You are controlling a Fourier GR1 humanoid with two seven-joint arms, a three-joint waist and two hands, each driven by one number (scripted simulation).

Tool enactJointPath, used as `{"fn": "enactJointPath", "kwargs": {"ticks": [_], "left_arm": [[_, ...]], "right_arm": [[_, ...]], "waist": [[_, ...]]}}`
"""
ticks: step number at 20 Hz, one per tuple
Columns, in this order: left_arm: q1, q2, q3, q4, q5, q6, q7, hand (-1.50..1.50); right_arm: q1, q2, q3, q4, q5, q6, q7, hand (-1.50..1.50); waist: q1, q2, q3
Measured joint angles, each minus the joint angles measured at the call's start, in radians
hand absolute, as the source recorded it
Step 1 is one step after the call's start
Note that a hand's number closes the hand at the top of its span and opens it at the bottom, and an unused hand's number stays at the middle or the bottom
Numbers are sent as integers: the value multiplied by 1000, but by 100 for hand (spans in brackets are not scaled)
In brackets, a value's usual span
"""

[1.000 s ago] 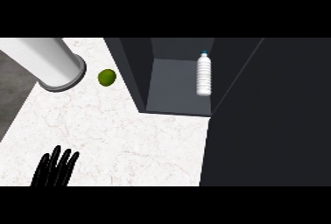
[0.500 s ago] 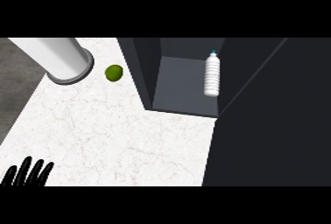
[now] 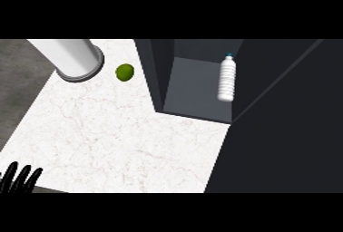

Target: Pick up the bottled water, place it into the cabinet and close the cabinet

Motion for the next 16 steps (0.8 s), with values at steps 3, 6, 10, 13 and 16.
{"fn": "enactJointPath", "kwargs": {"ticks": [3,6,10,13,16], "left_arm": [[2,14,10,1,2,-16,-1,-150],[2,26,21,7,3,-31,-2,-150],[3,39,40,10,14,-43,-1,-150],[-1,46,53,11,20,-49,2,-150],[-2,54,62,8,26,-56,6,-150]], "right_arm": [[-41,14,13,7,-12,8,39,150],[-68,28,18,12,-26,19,67,150],[-81,45,13,23,-53,32,96,150],[-100,83,14,60,-99,20,136,150],[-139,133,14,118,-159,7,177,150]], "waist": [[9,5,-1],[14,10,-2],[20,16,-2],[24,21,-2],[32,25,-1]]}}
